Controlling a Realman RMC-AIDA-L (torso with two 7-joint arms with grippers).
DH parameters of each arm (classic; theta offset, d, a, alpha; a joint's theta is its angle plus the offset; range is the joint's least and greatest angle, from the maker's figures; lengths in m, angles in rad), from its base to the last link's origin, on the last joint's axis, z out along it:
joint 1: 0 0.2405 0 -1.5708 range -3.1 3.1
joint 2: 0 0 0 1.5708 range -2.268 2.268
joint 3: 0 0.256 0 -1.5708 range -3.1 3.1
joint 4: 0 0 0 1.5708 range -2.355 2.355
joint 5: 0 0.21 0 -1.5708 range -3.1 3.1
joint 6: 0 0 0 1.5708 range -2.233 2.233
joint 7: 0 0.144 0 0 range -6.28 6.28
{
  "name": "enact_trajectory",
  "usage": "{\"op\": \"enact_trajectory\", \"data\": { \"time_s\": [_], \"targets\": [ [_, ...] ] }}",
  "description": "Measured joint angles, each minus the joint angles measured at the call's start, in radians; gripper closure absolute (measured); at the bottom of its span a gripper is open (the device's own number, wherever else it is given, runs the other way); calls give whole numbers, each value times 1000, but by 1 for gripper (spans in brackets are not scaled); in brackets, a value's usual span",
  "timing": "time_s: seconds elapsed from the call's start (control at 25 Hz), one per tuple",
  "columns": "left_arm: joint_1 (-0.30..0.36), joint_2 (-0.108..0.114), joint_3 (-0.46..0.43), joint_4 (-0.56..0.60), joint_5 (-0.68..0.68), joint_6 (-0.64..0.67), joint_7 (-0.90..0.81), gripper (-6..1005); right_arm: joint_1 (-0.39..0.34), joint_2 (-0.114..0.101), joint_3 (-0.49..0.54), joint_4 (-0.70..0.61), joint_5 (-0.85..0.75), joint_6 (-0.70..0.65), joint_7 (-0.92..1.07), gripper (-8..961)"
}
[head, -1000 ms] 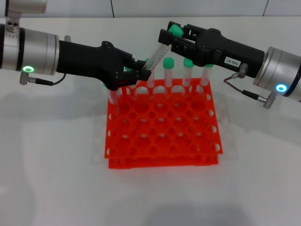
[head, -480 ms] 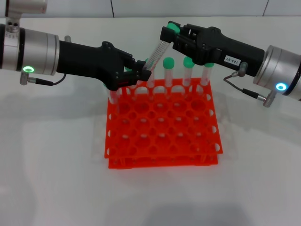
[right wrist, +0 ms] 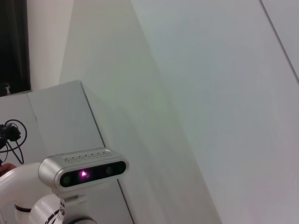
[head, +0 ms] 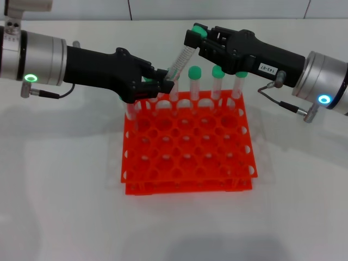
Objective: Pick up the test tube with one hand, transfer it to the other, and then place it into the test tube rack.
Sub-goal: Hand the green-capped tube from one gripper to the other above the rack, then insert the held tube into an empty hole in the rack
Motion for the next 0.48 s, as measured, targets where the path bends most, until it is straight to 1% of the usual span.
{"op": "enact_trajectory", "data": {
  "time_s": [0.12,0.28,0.48],
  "targets": [
    [0,1,5,9,0,4,-21,712,-2,0,-2,0,0,0,0,687],
    [10,-5,29,70,1,12,-78,710,-4,0,-5,0,0,-2,-1,687],
    [42,-6,42,216,3,79,-192,480,-6,-3,-5,0,-5,-8,1,686]
  ]
}}
